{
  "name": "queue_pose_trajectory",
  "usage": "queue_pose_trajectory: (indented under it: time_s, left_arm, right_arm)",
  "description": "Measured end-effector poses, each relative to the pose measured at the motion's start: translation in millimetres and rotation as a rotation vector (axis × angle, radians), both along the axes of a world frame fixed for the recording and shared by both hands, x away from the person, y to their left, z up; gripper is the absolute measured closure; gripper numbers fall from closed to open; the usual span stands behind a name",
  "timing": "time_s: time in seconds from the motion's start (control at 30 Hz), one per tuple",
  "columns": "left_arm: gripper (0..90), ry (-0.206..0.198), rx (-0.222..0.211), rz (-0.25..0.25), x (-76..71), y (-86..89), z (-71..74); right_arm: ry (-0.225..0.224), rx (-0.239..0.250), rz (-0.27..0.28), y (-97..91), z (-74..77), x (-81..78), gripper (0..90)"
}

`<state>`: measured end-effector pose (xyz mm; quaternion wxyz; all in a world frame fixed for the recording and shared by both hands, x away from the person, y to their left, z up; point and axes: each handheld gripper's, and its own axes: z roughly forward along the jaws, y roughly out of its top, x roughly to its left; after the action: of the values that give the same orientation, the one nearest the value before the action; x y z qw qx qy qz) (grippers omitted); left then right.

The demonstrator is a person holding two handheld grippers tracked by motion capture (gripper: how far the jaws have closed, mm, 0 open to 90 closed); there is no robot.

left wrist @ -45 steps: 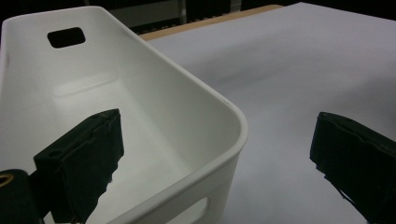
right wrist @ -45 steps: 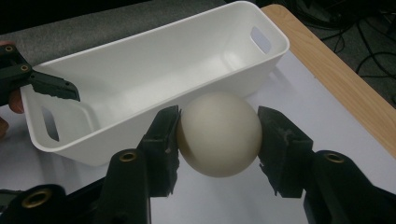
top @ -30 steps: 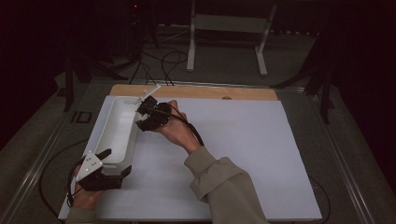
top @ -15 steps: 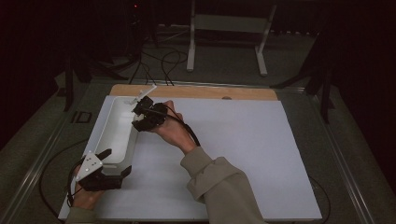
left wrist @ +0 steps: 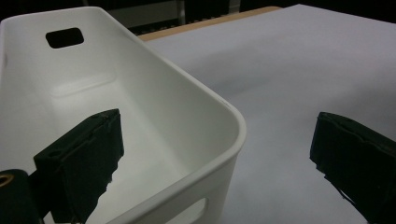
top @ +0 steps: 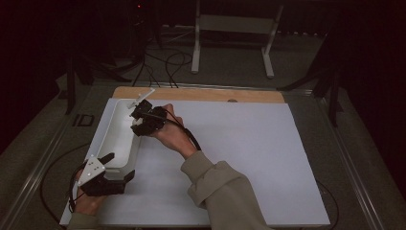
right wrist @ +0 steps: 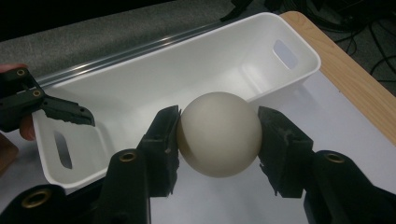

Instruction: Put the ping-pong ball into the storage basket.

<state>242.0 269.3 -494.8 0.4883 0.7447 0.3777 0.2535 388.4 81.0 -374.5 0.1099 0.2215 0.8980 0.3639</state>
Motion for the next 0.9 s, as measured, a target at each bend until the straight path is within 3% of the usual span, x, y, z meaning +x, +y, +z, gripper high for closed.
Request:
queue_pose_trajectory:
  time_s: [0.9]
  left_arm:
    - [3.4,0.0,-0.007,-0.002,0.0,0.6,0.0]
  right_arm:
    - [0.018,0.016,0.009,25.9,-1.4,-0.9,50.2]
